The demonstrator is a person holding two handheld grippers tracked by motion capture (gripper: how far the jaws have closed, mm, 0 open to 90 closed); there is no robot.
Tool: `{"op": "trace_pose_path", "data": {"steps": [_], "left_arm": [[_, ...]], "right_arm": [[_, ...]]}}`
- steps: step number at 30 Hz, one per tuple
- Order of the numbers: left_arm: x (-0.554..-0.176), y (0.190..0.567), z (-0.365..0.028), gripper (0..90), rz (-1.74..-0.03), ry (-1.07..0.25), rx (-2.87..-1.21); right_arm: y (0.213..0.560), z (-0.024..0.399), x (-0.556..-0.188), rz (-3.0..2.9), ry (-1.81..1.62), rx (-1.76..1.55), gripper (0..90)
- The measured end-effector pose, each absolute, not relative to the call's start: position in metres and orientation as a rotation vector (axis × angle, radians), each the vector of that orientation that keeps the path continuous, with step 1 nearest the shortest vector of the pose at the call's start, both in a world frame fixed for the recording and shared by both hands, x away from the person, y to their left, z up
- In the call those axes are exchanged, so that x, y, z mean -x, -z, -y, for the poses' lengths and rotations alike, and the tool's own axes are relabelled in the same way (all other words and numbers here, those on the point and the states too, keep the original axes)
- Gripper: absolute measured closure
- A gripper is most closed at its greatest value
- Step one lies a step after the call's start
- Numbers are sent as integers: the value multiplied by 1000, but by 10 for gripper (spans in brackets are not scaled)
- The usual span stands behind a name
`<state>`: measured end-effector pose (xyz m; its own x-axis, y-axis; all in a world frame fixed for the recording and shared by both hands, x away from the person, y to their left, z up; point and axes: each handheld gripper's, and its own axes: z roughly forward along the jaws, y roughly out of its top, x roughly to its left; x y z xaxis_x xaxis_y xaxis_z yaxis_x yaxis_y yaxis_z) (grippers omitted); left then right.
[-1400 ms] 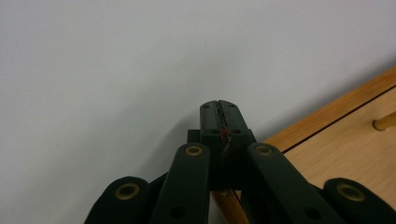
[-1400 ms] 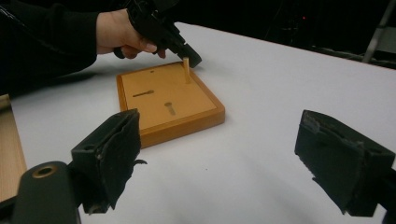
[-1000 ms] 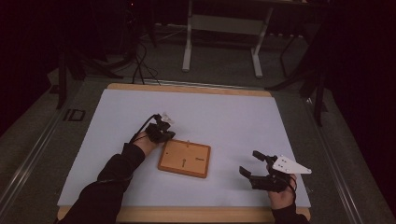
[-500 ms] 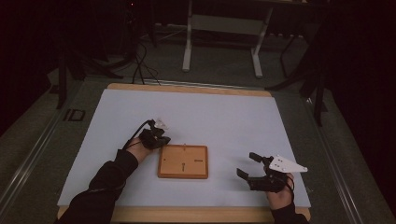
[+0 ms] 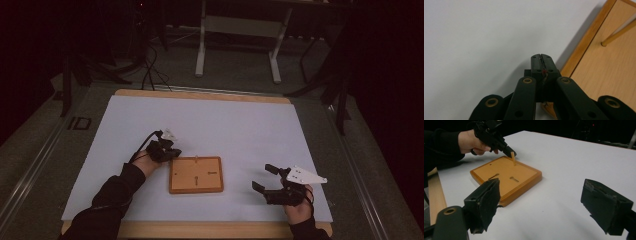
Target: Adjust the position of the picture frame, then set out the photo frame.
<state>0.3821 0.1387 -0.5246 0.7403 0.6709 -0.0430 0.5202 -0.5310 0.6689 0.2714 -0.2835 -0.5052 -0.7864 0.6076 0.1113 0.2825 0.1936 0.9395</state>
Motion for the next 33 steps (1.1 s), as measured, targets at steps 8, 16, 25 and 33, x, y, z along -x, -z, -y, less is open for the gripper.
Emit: {"op": "trace_pose_path", "data": {"steps": [8,16,25,33], "left_arm": [[-372,505,-138,714,-820,-273,-2172],[-360,500,-143,635,-749,-195,-2106],[-345,505,-144,563,-665,-163,-2072],[-340,507,-136,563,-624,-159,-2073]], "right_arm": [[504,282,-271,-2197,-1609,-821,156],[504,281,-270,-2194,-1571,-786,170],[504,277,-269,-2190,-1546,-702,136],[505,277,-271,-2192,-1568,-756,133]]}}
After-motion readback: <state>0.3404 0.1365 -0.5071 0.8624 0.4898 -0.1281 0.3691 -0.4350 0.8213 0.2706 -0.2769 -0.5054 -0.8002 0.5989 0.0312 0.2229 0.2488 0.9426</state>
